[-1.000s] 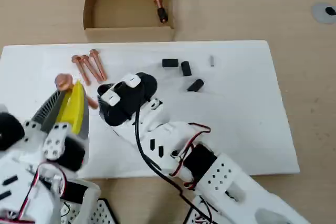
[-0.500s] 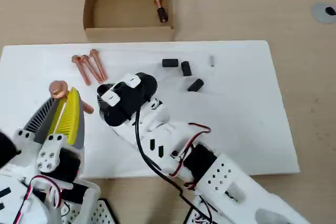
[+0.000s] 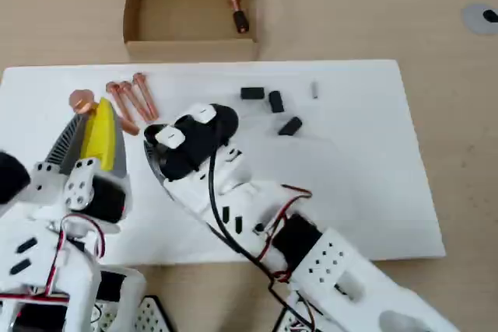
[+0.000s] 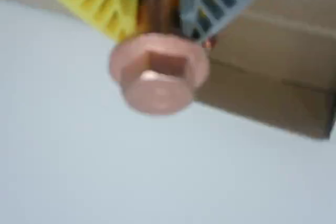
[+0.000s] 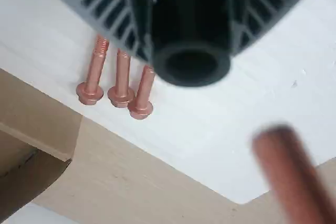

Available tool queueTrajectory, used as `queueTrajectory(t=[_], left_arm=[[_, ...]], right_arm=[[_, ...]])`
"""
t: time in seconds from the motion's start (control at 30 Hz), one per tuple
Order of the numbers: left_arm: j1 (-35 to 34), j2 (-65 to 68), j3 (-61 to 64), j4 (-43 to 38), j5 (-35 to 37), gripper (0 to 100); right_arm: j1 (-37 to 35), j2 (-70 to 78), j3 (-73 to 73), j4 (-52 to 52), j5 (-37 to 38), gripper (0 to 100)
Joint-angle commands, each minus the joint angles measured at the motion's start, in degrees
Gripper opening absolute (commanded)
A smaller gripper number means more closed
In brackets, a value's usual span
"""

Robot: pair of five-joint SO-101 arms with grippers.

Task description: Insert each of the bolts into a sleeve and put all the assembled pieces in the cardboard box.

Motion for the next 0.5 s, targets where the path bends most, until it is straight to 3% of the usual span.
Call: queueTrajectory(t=[0.0,0.23,0.47], left_arm=[[-0.97,0.22,0.53,-1.76,0.53,1],[-0.97,0.22,2.81,-1.85,0.09,1],[-0.88,0.22,2.64,-1.41,-2.81,1]], right_arm=[[-2.07,-2.24,-3.82,-1.76,-0.70,0.9],[-5.93,-2.24,-3.82,-1.76,-0.62,0.9],[-5.23,-2.24,-3.82,-1.76,-0.44,0.9]])
